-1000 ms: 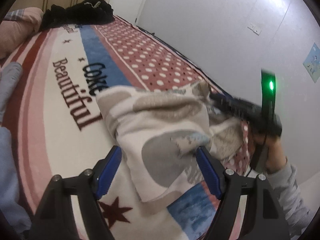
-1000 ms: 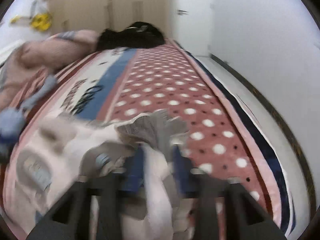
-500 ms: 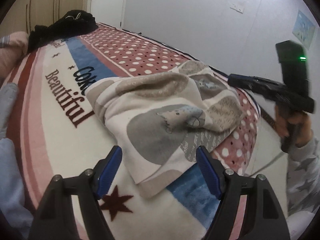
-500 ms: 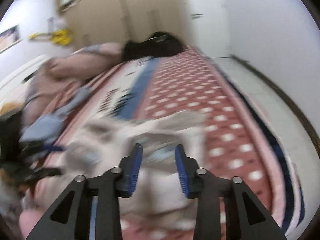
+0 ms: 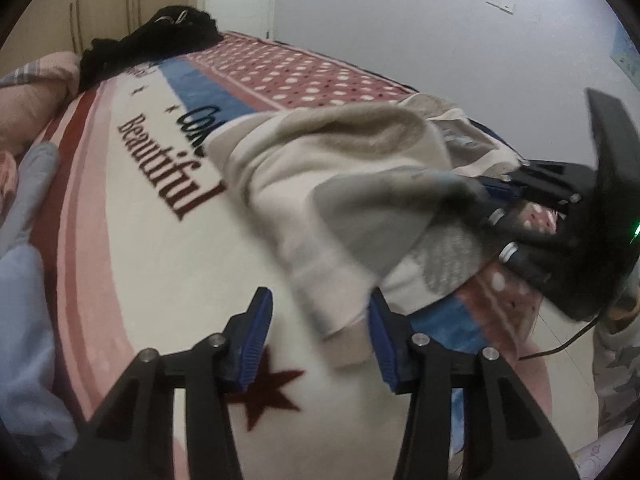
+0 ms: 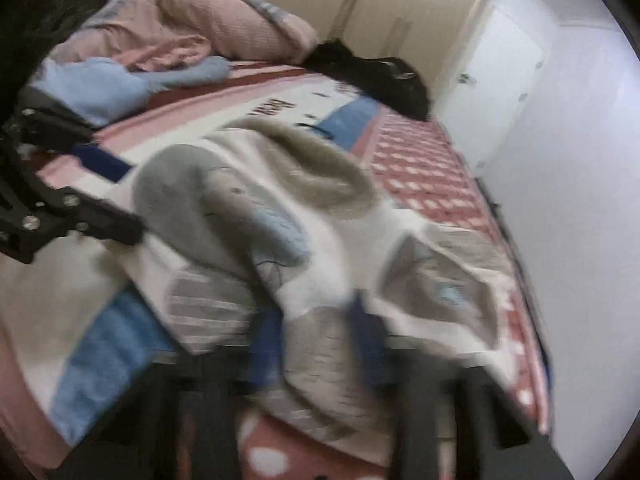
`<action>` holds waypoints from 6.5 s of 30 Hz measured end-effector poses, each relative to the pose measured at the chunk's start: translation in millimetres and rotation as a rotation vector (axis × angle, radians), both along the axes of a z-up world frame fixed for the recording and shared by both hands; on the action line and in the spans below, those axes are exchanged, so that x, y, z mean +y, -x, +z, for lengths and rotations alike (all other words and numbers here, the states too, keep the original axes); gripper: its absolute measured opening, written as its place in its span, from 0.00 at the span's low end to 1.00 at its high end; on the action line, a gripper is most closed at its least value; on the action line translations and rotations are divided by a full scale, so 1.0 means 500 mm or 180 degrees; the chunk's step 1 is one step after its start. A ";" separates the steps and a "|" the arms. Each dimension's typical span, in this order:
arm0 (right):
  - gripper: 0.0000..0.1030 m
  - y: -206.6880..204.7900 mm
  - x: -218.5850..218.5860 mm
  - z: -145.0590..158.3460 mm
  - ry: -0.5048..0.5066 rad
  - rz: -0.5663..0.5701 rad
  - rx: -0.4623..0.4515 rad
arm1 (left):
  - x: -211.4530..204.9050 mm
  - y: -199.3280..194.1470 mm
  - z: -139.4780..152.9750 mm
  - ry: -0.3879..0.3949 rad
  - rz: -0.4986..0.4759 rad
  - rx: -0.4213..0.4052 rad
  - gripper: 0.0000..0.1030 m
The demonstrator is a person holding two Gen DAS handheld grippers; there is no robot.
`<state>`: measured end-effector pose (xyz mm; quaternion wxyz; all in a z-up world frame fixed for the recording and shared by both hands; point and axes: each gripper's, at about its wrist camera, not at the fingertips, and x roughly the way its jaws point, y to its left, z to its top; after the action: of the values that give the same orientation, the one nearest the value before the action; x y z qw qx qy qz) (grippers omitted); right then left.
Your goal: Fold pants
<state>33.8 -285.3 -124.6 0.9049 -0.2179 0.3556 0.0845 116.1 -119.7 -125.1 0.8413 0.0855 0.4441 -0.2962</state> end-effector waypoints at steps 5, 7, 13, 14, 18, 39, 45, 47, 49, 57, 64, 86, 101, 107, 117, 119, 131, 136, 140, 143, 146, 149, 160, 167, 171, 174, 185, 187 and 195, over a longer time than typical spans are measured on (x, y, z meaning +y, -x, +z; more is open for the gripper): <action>0.03 0.004 -0.063 0.051 -0.0752 0.0108 0.0147 | 0.019 -0.004 -0.004 0.0087 0.0062 0.0041 0.43; 0.03 0.011 -0.083 0.063 -0.0966 0.0168 0.0266 | 0.024 -0.003 -0.003 0.0069 0.0084 0.0025 0.43; 0.03 0.031 -0.094 0.032 -0.1216 0.0442 0.0703 | 0.046 -0.004 -0.004 0.0094 0.0167 0.0045 0.43; 0.03 0.039 -0.094 0.017 -0.1173 0.0450 0.0770 | 0.050 -0.002 -0.004 0.0109 0.0171 0.0053 0.43; 0.03 0.046 -0.099 0.005 -0.1224 0.0455 0.0788 | 0.066 0.010 0.029 0.0270 0.0145 0.0028 0.43; 0.10 -0.035 -0.274 0.003 -0.1210 -0.0836 0.0407 | 0.004 -0.008 -0.021 -0.0036 -0.0006 0.0196 0.06; 0.16 -0.027 -0.300 -0.008 -0.1462 -0.0929 0.0515 | 0.031 -0.002 -0.021 0.0034 -0.0013 0.0275 0.07; 0.25 -0.022 -0.304 0.007 -0.1471 -0.0953 0.0434 | 0.041 -0.003 0.012 0.0107 0.0004 0.0191 0.21; 0.25 -0.016 -0.309 0.036 -0.1504 -0.0942 0.0308 | 0.049 -0.006 0.058 0.0230 0.0043 -0.0001 0.34; 0.31 -0.096 -0.244 0.108 -0.1578 -0.0269 0.0249 | -0.069 -0.101 0.089 0.0249 -0.0033 -0.0100 0.35; 0.33 -0.195 -0.195 0.012 -0.1143 -0.0229 0.0513 | -0.107 -0.188 0.021 -0.0029 0.0085 -0.0047 0.35; 0.65 -0.081 -0.358 -0.048 -0.1875 -0.0565 0.0810 | 0.009 -0.133 -0.057 0.0602 0.0152 0.0742 0.85; 0.35 -0.164 -0.342 -0.056 -0.2817 -0.0319 0.1311 | -0.050 -0.190 -0.072 0.1152 0.0242 0.1271 0.54; 0.22 -0.151 -0.298 -0.018 -0.2620 -0.0272 0.1074 | -0.031 -0.160 -0.014 0.1205 0.0184 0.1070 0.25; 0.21 -0.116 -0.134 0.159 -0.2525 0.0151 0.0677 | 0.141 -0.097 0.189 0.1317 0.0321 0.0428 0.22; 0.21 -0.117 -0.075 0.203 -0.2551 0.0311 0.0599 | 0.207 -0.078 0.232 0.1282 0.0389 0.0290 0.22; 0.21 -0.196 0.364 0.322 -0.2654 0.1152 0.0648 | 0.635 0.005 0.369 0.1039 0.1199 -0.0202 0.22; 0.21 -0.236 0.521 0.301 -0.2651 0.1342 0.0854 | 0.774 0.022 0.338 0.0980 0.1487 -0.0164 0.22; 0.20 -0.265 0.622 0.259 -0.2580 0.1414 0.1008 | 0.846 0.013 0.288 0.1027 0.1623 -0.0076 0.22; 0.20 -0.294 0.669 0.213 -0.2586 0.1385 0.1220 | 0.886 -0.005 0.231 0.1026 0.1730 0.0082 0.22; 0.20 -0.307 0.710 0.160 -0.2460 0.1384 0.1405 | 0.918 -0.019 0.167 0.1002 0.1813 0.0267 0.22; 0.21 -0.303 0.733 0.106 -0.2294 0.1375 0.1528 | 0.936 -0.023 0.109 0.1004 0.1894 0.0434 0.23; 0.23 -0.304 0.703 0.029 -0.2315 0.1266 0.1635 | 0.945 -0.029 0.030 0.0947 0.1975 0.0582 0.49; 0.31 -0.296 0.697 0.046 -0.2324 0.1303 0.1577 | 0.955 -0.006 0.080 0.0669 0.2013 0.0399 0.60; 0.36 -0.278 0.680 0.086 -0.2216 0.1336 0.1388 | 0.954 0.020 0.129 0.0390 0.2071 0.0138 0.62; 0.38 -0.260 0.665 0.113 -0.2078 0.1303 0.1135 | 0.957 0.048 0.170 0.0476 0.2097 -0.0099 0.62; 0.47 -0.233 0.732 0.128 -0.1828 0.1643 0.0964 | 0.900 0.005 0.108 0.0629 0.1764 0.0113 0.66; 0.47 -0.238 0.735 0.095 -0.1697 0.1605 0.0989 | 0.913 -0.002 0.059 0.0598 0.1840 0.0270 0.66; 0.47 -0.241 0.720 0.062 -0.1777 0.1586 0.1053 | 0.885 0.011 0.063 0.0500 0.1997 0.0154 0.68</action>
<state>154.2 74.9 -93.4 0.8117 -0.0269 0.3961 0.4283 110.5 322.6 -93.8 0.8847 -0.1278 0.4445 -0.0577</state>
